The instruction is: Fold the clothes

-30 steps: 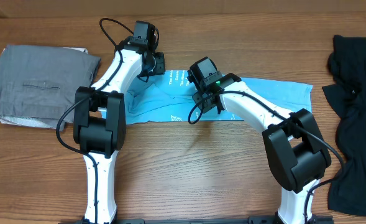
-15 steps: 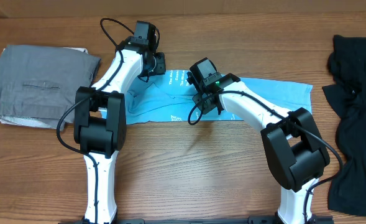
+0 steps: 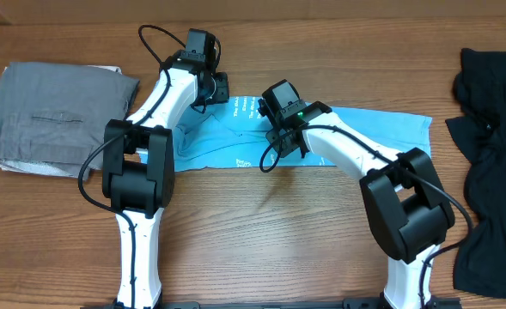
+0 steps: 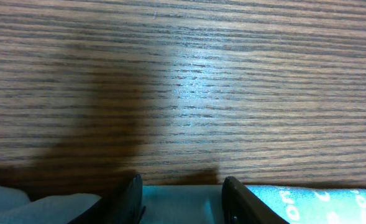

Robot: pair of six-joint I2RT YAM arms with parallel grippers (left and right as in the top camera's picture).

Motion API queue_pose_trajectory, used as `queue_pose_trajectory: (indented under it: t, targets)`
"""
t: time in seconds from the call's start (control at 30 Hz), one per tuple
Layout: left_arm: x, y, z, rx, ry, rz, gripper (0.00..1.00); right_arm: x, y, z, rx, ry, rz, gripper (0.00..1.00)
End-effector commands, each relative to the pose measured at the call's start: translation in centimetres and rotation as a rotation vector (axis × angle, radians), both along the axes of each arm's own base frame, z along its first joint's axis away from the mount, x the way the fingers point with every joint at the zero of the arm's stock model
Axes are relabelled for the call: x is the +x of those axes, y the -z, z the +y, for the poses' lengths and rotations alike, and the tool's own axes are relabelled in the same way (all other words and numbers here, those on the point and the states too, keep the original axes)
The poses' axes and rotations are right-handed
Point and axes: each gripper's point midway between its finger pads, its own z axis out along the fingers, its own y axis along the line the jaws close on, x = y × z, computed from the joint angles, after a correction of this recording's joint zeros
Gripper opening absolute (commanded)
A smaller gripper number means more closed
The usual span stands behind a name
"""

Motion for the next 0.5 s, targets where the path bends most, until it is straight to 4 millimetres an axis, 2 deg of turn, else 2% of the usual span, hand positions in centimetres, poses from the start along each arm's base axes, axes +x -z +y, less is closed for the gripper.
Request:
queue_pose_trajectory:
  t: [0.0, 0.07, 0.2, 0.27, 0.47]
  targets:
    - [-0.14, 0.53, 1.24, 0.052, -0.007, 0.011, 0.46, -0.14, 1.18, -0.34, -0.008, 0.003, 0.022, 0.47]
    - [-0.17, 0.55, 1.24, 0.052, -0.007, 0.012, 0.46, -0.12, 1.16, -0.34, -0.009, 0.003, 0.022, 0.46]
    - [-0.18, 0.55, 1.25, 0.052, -0.007, 0.013, 0.46, -0.23, 1.19, -0.4, -0.01, 0.007, 0.026, 0.4]
    - [-0.17, 0.55, 1.24, 0.052, -0.007, 0.012, 0.47, -0.26, 1.15, -0.42, -0.011, 0.007, 0.027, 0.34]
    - [-0.16, 0.54, 1.24, 0.052, -0.007, 0.012, 0.47, -0.01, 0.34, -0.28, -0.01, 0.01, 0.027, 0.26]
